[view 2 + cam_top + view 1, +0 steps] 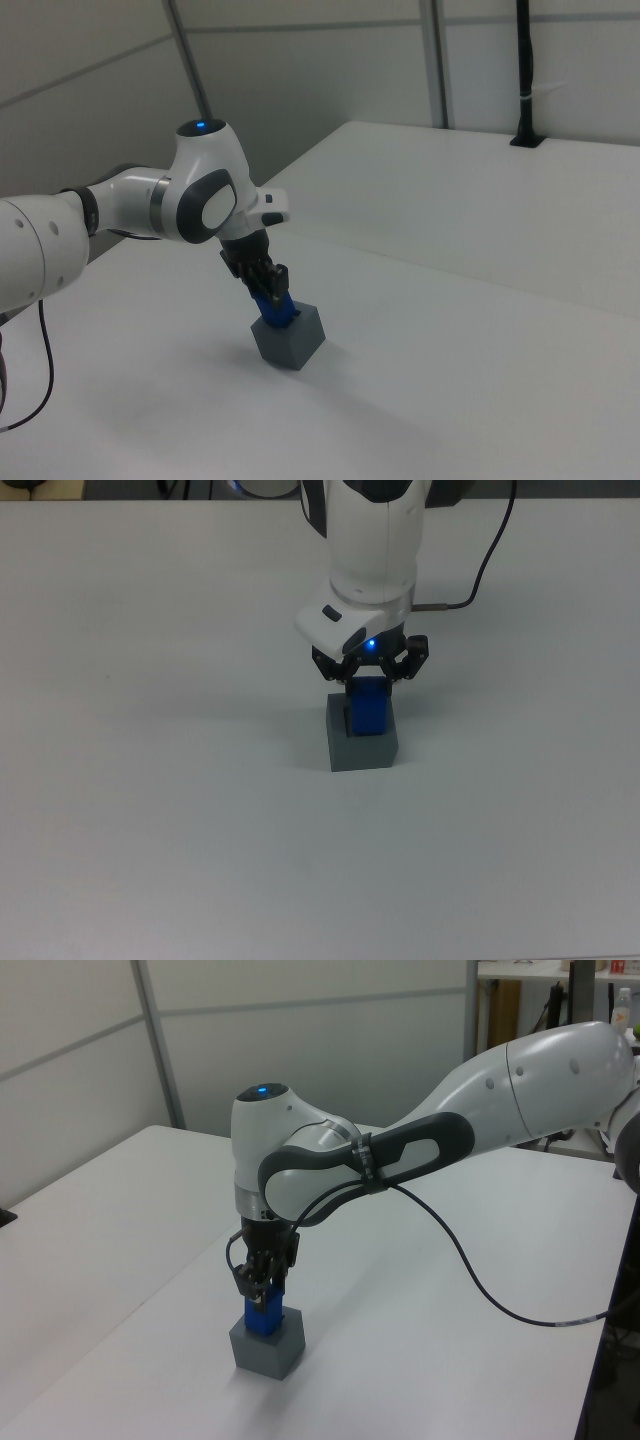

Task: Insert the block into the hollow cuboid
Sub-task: 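Lower the blue block into the opening of the grey cube, then open the gripper and release the blue block in the cube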

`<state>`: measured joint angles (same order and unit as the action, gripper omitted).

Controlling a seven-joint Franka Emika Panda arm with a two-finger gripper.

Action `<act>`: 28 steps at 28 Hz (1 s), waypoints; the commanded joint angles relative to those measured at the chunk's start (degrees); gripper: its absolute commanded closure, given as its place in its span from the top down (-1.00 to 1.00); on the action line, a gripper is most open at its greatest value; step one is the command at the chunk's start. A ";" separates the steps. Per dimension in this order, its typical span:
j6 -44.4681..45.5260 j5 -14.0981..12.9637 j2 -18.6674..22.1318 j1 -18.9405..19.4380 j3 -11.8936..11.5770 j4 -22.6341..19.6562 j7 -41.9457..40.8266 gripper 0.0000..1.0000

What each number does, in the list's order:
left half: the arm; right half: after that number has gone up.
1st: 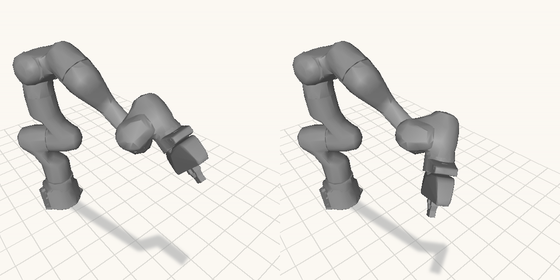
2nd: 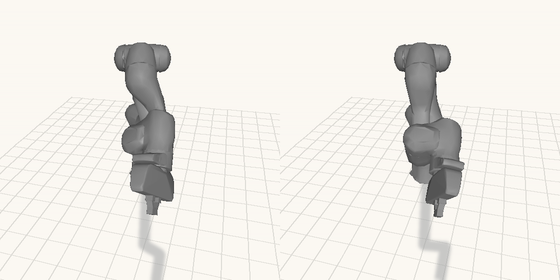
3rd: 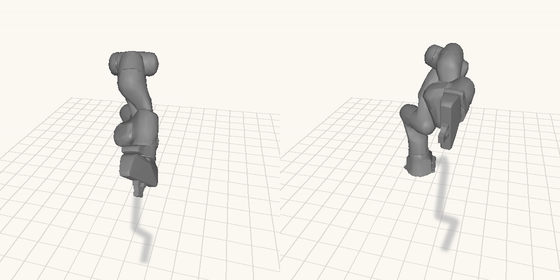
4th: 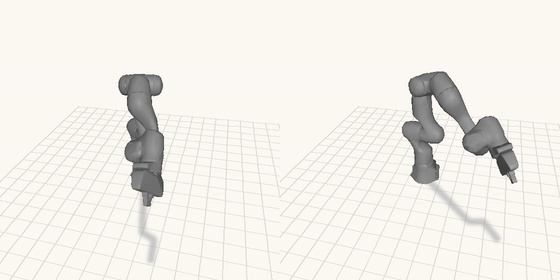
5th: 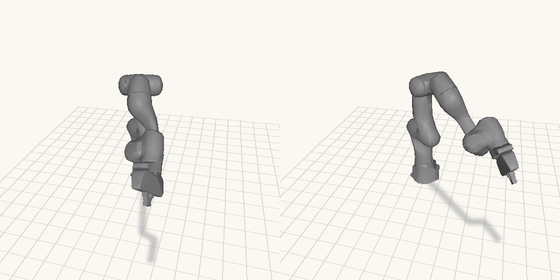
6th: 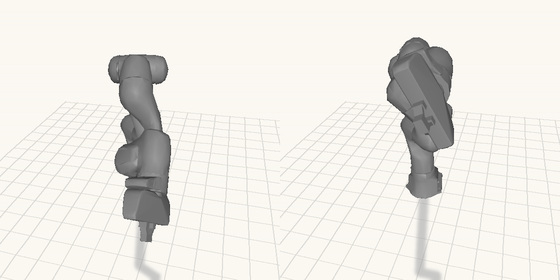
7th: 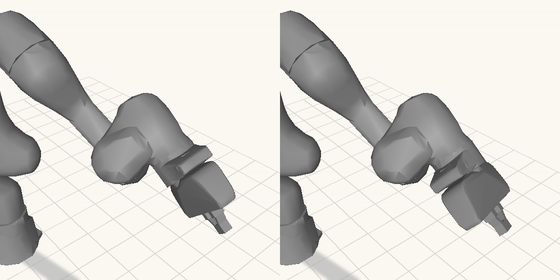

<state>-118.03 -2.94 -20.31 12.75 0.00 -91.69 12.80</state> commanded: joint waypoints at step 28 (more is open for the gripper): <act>-0.36 1.10 -1.05 -0.10 -1.05 1.25 0.20 1.00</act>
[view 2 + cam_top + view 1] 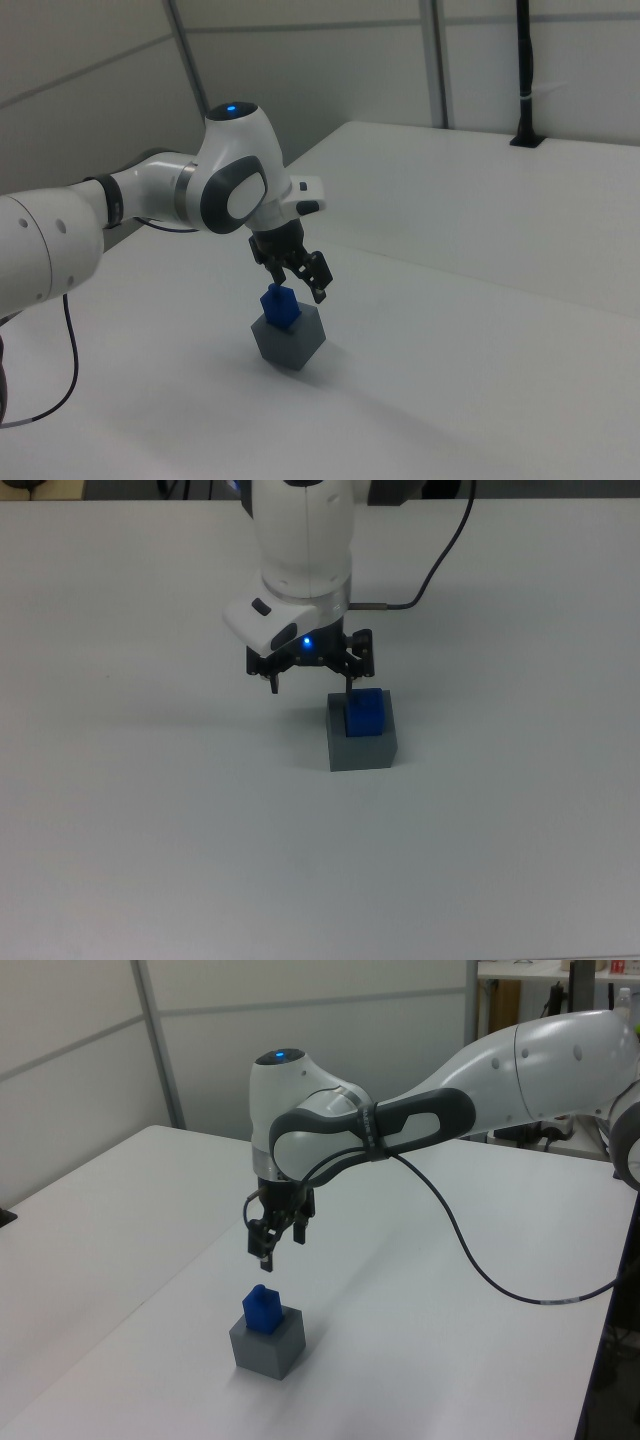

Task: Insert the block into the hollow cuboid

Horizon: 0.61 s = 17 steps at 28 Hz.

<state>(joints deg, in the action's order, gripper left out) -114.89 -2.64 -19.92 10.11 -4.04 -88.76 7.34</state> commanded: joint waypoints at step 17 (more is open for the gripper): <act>14.78 1.15 8.76 -4.92 -4.83 0.08 -12.44 1.00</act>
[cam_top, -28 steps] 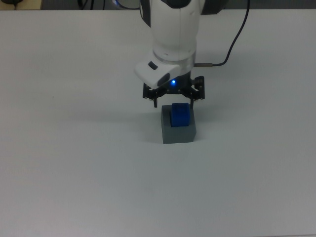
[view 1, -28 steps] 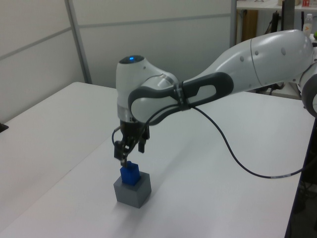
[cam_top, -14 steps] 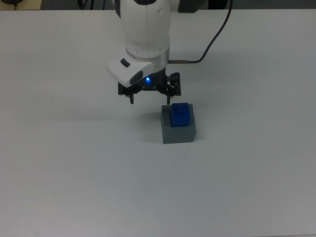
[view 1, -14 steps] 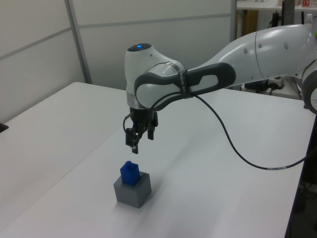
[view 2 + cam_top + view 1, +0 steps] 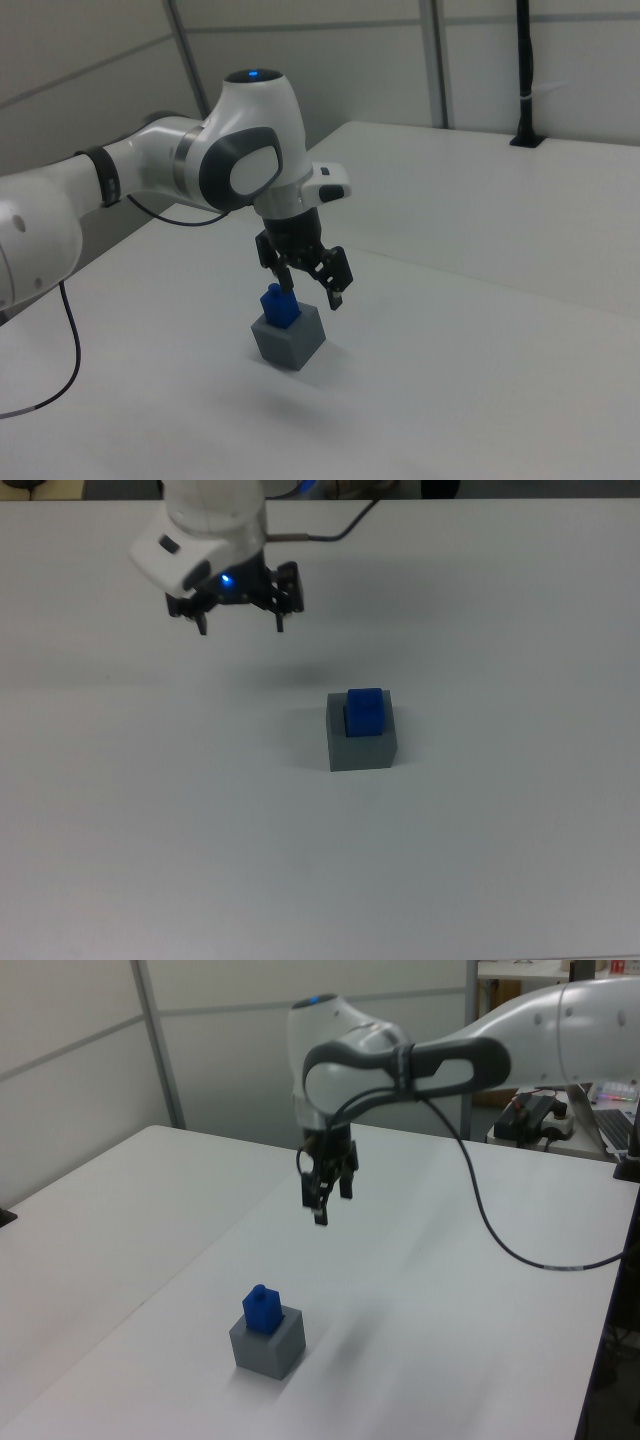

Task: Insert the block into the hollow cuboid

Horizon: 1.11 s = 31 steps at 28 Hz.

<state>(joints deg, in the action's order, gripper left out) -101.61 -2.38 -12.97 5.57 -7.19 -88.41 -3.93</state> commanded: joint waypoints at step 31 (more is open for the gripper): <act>3.26 2.65 2.87 -2.84 -2.83 -0.36 -2.05 1.00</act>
<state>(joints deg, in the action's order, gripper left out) -99.72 -0.26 -10.74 2.95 -9.58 -88.55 -4.51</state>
